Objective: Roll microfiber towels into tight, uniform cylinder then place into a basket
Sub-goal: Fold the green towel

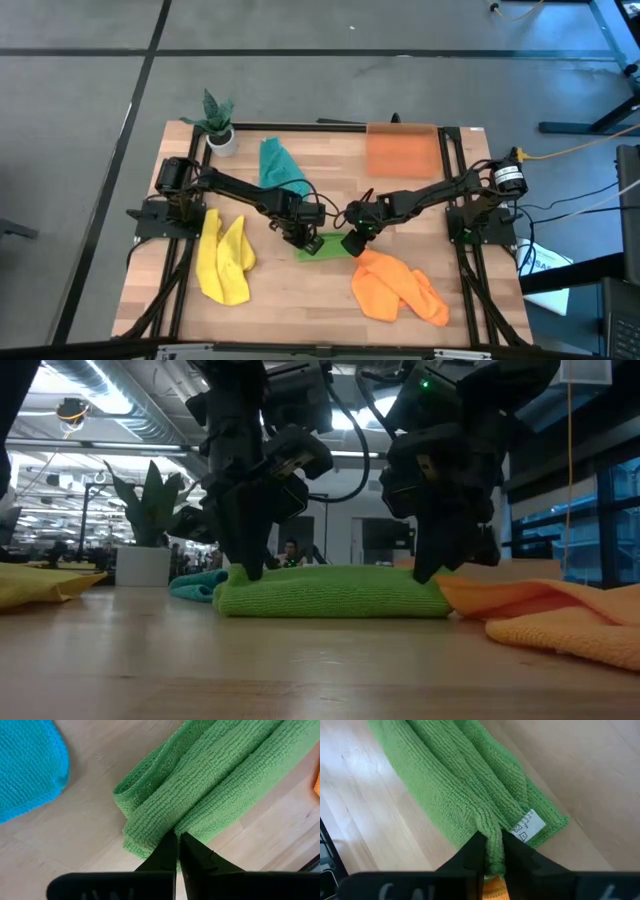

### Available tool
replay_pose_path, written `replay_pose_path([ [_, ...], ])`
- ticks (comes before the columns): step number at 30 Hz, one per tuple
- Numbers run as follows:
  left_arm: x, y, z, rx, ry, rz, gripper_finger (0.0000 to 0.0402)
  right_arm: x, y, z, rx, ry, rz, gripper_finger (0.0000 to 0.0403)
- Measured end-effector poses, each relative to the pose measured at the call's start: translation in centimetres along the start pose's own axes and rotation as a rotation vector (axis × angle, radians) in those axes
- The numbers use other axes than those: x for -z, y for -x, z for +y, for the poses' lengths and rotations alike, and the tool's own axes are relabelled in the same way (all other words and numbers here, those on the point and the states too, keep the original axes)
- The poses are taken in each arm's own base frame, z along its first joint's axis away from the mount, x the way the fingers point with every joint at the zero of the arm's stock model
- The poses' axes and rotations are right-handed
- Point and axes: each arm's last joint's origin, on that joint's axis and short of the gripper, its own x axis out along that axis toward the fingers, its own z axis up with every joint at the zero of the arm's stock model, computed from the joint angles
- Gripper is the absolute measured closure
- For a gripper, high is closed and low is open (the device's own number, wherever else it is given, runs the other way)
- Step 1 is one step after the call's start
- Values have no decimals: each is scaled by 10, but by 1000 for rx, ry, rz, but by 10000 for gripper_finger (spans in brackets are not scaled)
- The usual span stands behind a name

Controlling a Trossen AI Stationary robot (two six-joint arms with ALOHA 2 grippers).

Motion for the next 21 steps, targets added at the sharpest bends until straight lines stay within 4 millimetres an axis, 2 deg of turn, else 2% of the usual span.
replay_pose_path([
  [13,-5,1,2,-6,80,-22,330,0,0,0,-2,-16,-5,237],
  [17,-11,5,6,-10,101,-52,327,0,0,0,-1,-18,-4,220],
  [21,-10,18,4,2,89,-97,327,0,0,0,-1,-18,-3,217],
])
